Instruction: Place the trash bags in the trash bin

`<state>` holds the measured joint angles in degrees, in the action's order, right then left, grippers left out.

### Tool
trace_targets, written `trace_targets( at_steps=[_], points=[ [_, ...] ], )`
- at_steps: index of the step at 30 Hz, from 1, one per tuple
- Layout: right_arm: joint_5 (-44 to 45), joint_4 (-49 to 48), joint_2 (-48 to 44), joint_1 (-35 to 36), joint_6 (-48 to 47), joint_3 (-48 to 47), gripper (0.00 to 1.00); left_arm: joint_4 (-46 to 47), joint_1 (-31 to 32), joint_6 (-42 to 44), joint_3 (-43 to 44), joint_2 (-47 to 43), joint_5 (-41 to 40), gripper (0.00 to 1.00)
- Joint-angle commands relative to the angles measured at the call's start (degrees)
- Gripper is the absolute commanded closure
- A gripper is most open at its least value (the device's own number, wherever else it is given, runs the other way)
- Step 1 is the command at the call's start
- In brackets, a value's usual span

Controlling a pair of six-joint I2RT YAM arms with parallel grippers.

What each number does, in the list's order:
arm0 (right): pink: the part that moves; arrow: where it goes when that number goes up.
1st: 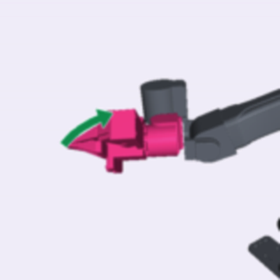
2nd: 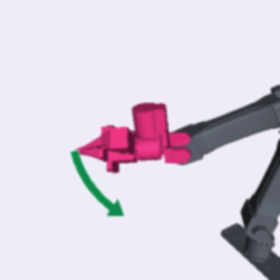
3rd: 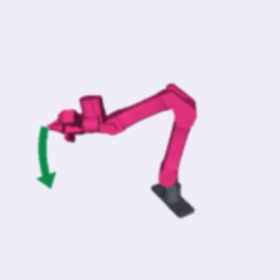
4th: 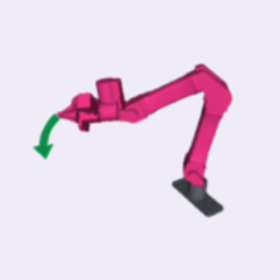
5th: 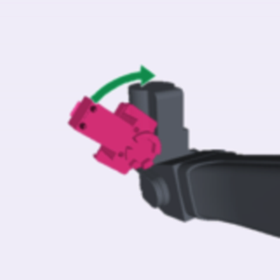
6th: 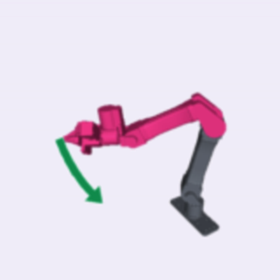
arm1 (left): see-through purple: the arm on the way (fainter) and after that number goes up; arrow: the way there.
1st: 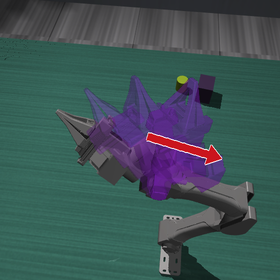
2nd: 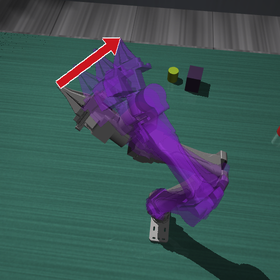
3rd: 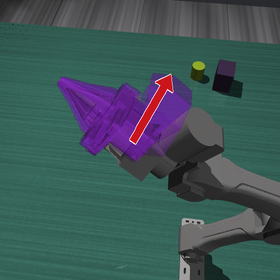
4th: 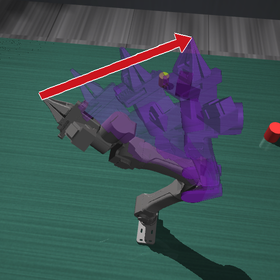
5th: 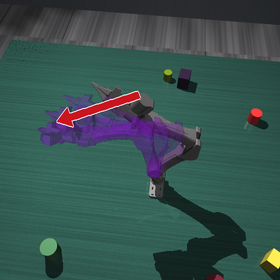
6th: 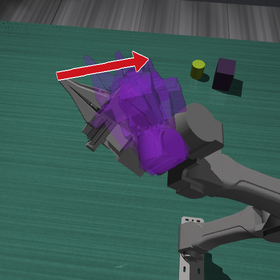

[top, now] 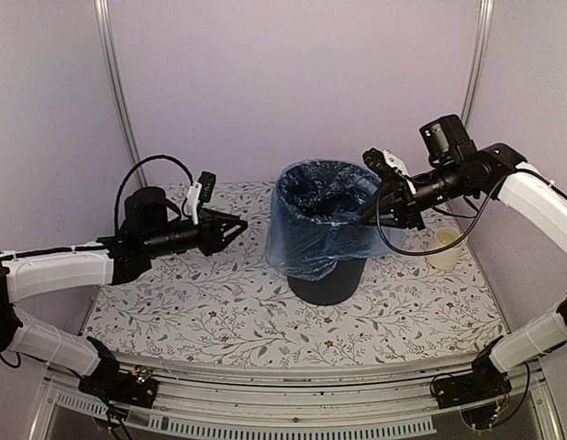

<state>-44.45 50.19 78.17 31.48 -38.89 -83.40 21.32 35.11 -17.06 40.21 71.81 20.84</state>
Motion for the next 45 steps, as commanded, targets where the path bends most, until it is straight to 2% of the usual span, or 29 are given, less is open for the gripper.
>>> trace_targets(
  at_steps=[1,3,5,8,15,20,26,32,42,45],
  points=[
    [3.85,-0.58,4.29,0.07,1.84,-9.17,0.80,2.57,-0.15,1.30,-0.36,2.32,-1.13,0.58],
    [3.27,2.13,8.43,0.11,2.45,-15.86,0.80,8.89,-3.40,-2.52,-1.58,5.01,0.69,0.55],
    [3.23,3.80,12.82,0.07,3.46,-21.57,0.86,16.45,-8.15,-8.88,-2.42,9.81,2.28,0.55],
    [4.36,5.12,17.98,0.07,5.61,-27.15,0.88,22.53,-11.17,-12.57,1.46,18.27,4.79,0.55],
    [11.25,10.94,25.48,0.08,5.54,-35.07,0.90,25.98,-8.10,-11.99,13.05,31.17,9.29,0.55],
    [13.11,17.12,27.31,0.08,-0.77,-39.45,0.87,25.92,-3.93,-10.16,15.78,35.77,11.28,0.55],
    [12.53,27.77,35.65,0.38,-4.95,-50.36,0.90,25.68,1.16,-6.97,16.41,37.85,14.31,0.55],
    [18.02,27.98,35.64,1.63,-9.08,-45.92,0.94,25.70,4.81,-5.68,13.06,36.11,13.83,0.55],
    [19.44,27.87,33.85,1.65,-8.11,-42.85,0.95,29.93,-0.42,-10.04,-0.60,29.70,8.15,0.51],
    [18.83,27.89,32.88,1.56,-7.91,-42.76,0.96,26.48,-1.86,-9.34,-1.77,25.01,7.48,0.49]
  ],
)
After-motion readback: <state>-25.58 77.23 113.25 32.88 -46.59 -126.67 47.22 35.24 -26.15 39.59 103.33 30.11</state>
